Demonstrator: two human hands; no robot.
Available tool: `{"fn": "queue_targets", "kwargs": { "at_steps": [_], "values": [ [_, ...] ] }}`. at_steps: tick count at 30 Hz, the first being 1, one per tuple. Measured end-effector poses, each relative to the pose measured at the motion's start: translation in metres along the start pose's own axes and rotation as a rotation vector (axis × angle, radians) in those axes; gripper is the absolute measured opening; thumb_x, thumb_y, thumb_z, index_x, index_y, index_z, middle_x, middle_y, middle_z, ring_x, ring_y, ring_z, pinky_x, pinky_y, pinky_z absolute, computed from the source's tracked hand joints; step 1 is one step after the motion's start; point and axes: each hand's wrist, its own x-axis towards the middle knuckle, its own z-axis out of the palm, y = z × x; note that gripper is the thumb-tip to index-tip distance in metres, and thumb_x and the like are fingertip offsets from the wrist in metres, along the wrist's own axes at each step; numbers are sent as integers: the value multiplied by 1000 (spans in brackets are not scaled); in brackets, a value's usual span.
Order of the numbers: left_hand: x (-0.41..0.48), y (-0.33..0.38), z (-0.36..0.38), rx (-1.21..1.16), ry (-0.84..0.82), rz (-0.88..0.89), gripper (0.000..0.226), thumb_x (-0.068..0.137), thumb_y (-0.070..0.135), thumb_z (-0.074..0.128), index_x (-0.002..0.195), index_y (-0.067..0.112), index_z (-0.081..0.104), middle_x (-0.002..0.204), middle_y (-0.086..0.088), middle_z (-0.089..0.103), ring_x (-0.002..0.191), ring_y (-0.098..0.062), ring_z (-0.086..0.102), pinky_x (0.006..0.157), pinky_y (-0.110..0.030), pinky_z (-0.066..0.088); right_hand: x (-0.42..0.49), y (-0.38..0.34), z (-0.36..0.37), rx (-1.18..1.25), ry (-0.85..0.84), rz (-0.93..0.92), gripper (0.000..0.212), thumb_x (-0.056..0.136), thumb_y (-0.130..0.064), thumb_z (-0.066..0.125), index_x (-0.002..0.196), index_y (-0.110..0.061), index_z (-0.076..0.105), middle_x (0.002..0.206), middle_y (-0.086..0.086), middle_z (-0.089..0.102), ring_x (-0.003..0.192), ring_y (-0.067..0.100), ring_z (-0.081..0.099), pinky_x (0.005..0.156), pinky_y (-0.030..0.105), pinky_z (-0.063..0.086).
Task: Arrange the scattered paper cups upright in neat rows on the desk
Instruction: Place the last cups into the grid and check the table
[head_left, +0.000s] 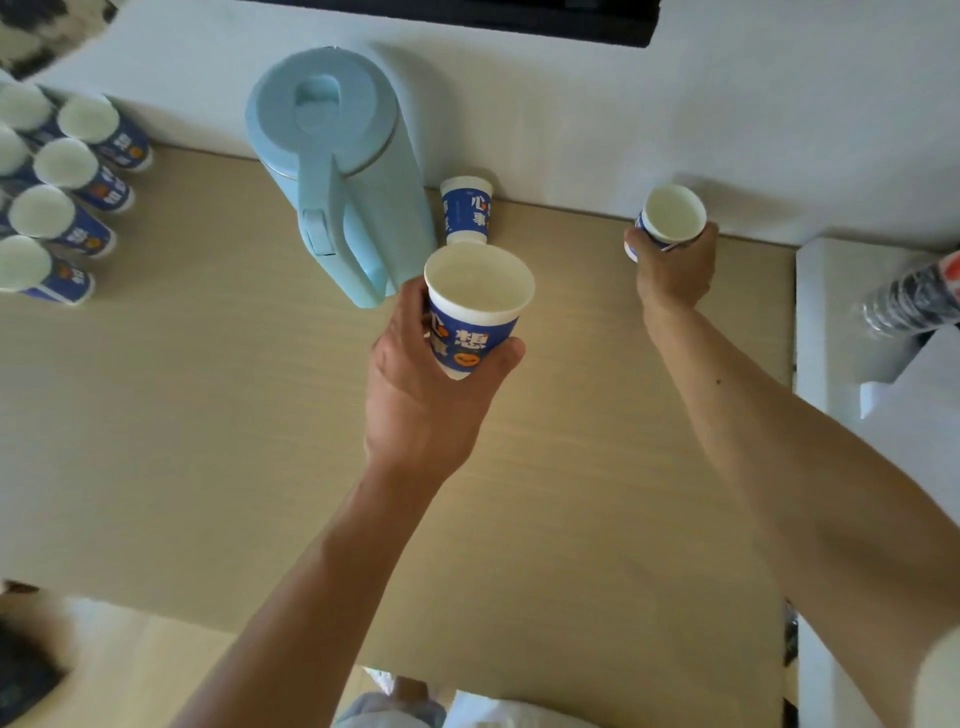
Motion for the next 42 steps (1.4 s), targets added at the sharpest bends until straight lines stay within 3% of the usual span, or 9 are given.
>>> {"fn": "queue_targets", "kwargs": {
  "at_steps": [3,7,12,17,26,29,34,42],
  "values": [
    [-5,3,-14,-20,30,-2,54,72,27,88,117,19,61,102,12,70,90,0,65,76,-16,52,-33,-9,-13,107,-28,-84,66,62,-40,85,118,-15,60,104,-11,66,95,14,65,93,35,54],
    [-18,4,-42,-48,83,-7,54,72,26,88,119,20,61,102,13,70,90,0,66,76,-15,53,-96,-29,-33,233,-139,-163,60,65,-35,86,117,-15,63,105,-9,68,96,9,66,91,25,53],
    [-50,-5,-91,-76,161,-8,55,73,23,88,120,22,60,102,16,70,91,-3,66,80,-25,56,-191,-61,-58,356,-293,-243,46,69,-34,85,109,-37,63,104,-17,68,99,2,65,89,14,49],
    [-86,-21,-154,-131,271,-17,50,74,24,87,115,32,59,99,21,70,90,1,66,74,-9,49,-289,-93,-73,409,-472,-294,48,71,-31,83,116,-29,67,107,-17,71,101,-2,64,86,7,44],
    [-145,-48,-279,-236,504,56,52,75,23,85,116,35,56,100,26,67,92,3,64,73,-4,44,-469,-154,-73,434,-729,-376,39,69,-46,78,105,-50,66,108,-23,73,106,-3,64,96,32,47],
    [-163,-63,-320,-244,554,43,56,76,23,86,123,29,57,104,21,68,97,4,63,78,-6,45,-514,-167,-68,423,-792,-390,40,66,-49,77,104,-44,66,105,-23,73,103,-3,65,99,36,49],
    [-192,-96,-386,-181,607,3,59,75,29,86,126,28,56,113,5,64,106,-9,59,88,-26,49,-586,-176,-56,448,-845,-399,51,66,-46,79,114,-31,69,107,-12,75,103,9,70,101,44,53],
    [-204,-140,-451,-202,629,-27,50,72,27,87,112,39,58,100,19,69,95,5,62,73,-4,44,-658,-183,-16,412,-940,-387,51,65,-46,81,113,-33,68,107,-8,76,104,17,71,98,52,54]
  ]
}}
